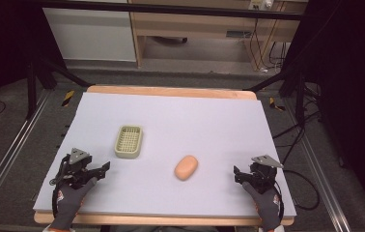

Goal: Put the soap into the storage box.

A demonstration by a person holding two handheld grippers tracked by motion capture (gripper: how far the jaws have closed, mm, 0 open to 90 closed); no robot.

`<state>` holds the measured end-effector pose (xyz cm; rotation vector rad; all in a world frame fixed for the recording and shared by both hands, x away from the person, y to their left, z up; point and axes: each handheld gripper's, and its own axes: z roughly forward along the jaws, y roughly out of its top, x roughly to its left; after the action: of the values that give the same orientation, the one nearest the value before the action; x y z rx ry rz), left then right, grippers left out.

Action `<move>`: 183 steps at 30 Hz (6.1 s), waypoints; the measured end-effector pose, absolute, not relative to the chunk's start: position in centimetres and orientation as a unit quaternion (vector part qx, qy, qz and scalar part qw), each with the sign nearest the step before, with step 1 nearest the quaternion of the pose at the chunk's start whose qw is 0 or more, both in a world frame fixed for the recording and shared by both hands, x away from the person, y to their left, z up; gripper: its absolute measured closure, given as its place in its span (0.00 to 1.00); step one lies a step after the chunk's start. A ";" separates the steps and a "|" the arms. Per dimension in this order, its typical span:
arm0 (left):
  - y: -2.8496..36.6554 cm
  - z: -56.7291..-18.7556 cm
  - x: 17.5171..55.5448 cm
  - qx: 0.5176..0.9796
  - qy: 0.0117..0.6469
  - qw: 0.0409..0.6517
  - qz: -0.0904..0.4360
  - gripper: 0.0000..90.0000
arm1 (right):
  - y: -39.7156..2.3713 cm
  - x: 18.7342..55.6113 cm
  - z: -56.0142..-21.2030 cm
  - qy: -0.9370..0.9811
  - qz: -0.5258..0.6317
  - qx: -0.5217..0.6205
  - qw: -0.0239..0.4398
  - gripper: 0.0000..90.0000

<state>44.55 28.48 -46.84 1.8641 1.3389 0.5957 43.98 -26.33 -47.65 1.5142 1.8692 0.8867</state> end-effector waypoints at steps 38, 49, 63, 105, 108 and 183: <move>24.5 -45.7 43.4 0.757 0.474 0.394 0.217 0.28 | -26.2 44.0 -47.8 0.700 0.326 0.570 0.281 0.07; 23.6 -45.6 43.2 0.763 0.464 0.394 0.215 0.28 | -26.2 44.0 -47.7 0.700 0.327 0.569 0.281 0.07; 22.1 -45.4 43.2 0.771 0.450 0.399 0.209 0.27 | -26.3 44.0 -47.7 0.697 0.329 0.571 0.282 0.07; 17.0 -41.6 44.3 0.793 0.397 0.417 0.199 0.25 | -26.2 44.0 -47.5 0.696 0.333 0.569 0.283 0.06; 16.5 -41.5 44.4 0.794 0.395 0.419 0.196 0.25 | -26.2 44.0 -47.5 0.697 0.334 0.569 0.283 0.06; 5.8 -43.8 46.8 0.852 0.338 0.372 0.144 0.22 | -26.0 43.9 -47.3 0.695 0.348 0.562 0.284 0.06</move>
<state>46.78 5.80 -43.85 2.1838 0.8664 0.3697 43.89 -26.00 -47.26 1.5039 1.8584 0.9314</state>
